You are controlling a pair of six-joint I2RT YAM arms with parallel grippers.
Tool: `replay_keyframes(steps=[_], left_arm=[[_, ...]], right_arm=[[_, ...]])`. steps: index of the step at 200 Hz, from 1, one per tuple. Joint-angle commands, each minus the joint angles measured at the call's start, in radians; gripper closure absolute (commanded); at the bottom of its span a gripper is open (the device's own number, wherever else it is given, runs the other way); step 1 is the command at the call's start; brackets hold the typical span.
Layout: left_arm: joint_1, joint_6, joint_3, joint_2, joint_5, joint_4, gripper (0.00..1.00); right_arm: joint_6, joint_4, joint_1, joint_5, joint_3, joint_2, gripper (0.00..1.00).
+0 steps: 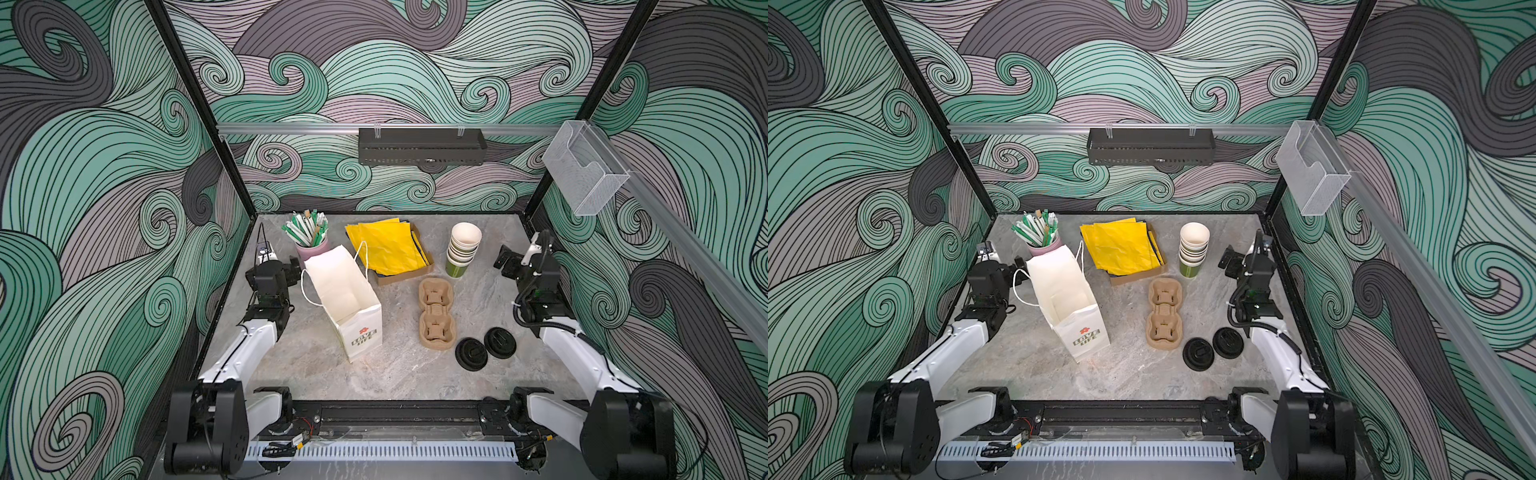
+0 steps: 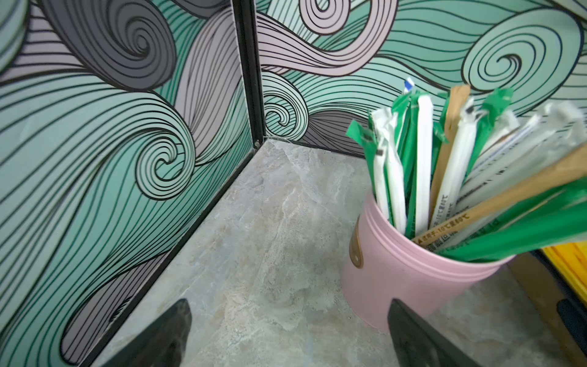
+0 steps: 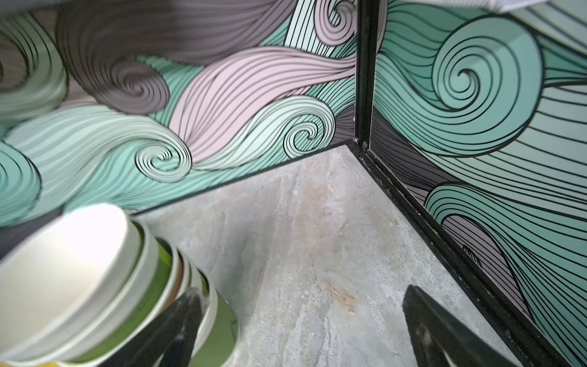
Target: Pack the takeout coffee
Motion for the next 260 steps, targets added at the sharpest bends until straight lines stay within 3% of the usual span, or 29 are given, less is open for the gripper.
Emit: replay_keyframes(steps=[1,30,53,89,137,170,193,228,260], left_arm=[[0.007,-0.086,0.049,-0.083,-0.037,-0.242,0.01],[0.009,-0.151,0.129,-0.215,0.038,-0.459,0.01],[0.009,-0.209,0.218,-0.329,0.103,-0.644,0.01],[0.007,-0.244,0.382,-0.421,0.267,-0.856,0.02],[0.004,-0.273,0.664,-0.338,0.540,-1.043,0.09],[-0.020,-0.323,0.761,-0.298,0.704,-1.012,0.13],[-0.088,-0.354,0.778,-0.260,0.810,-0.914,0.13],[-0.278,-0.318,0.818,-0.171,0.824,-0.800,0.12],[-0.361,-0.328,0.848,-0.108,0.828,-0.725,0.12]], right_arm=[[0.227,-0.318,-0.063,-0.208,0.070,-0.006,0.01],[0.273,-0.377,-0.081,-0.380,0.101,-0.049,0.01],[0.237,-0.596,-0.068,-0.420,0.225,-0.047,0.01],[0.138,-0.881,0.066,-0.281,0.466,0.060,0.03],[0.087,-0.997,0.132,-0.160,0.710,0.264,0.15],[0.055,-1.063,0.175,-0.123,0.850,0.417,0.29],[0.056,-1.057,0.196,-0.109,0.891,0.478,0.36],[0.034,-1.057,0.227,-0.048,0.964,0.562,0.51],[0.021,-1.057,0.238,-0.002,0.995,0.602,0.66]])
